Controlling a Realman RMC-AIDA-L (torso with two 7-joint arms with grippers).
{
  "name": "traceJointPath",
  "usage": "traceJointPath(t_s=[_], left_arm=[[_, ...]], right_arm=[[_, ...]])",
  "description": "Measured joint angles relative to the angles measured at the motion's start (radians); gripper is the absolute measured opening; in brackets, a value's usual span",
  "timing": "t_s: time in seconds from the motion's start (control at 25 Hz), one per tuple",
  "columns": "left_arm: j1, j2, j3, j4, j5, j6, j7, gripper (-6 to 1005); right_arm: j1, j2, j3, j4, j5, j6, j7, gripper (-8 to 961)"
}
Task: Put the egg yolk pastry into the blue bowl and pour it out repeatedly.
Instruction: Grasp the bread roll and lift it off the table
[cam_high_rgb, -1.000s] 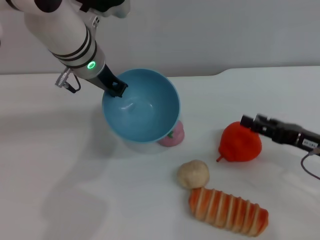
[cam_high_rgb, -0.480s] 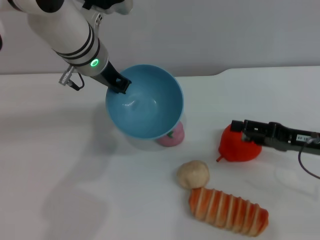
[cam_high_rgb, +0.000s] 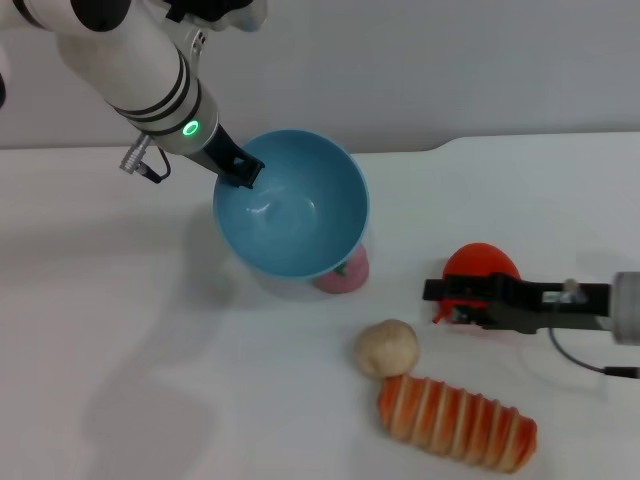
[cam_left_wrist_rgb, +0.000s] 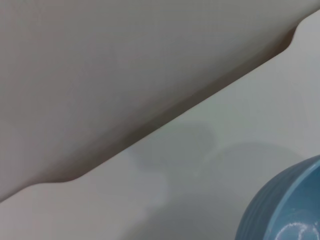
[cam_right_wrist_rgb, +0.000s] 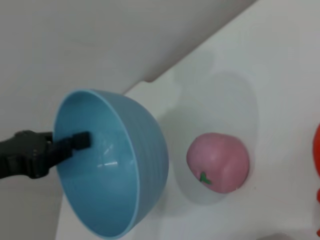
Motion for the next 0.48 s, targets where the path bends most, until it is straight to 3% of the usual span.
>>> traceJointPath(t_s=[0.24, 0.48], left_arm=[[0.004, -0.001, 0.001, 0.000, -0.001, 0.006, 0.000, -1], [0.006, -0.001, 0.002, 0.002, -0.001, 0.013, 0.006, -1]], right_arm=[[0.085, 0.008, 0.000, 0.101, -0.035, 0.066, 0.003, 647], [0.110, 0.012, 0.000, 0.136, -0.039, 0.097, 0.007, 641]])
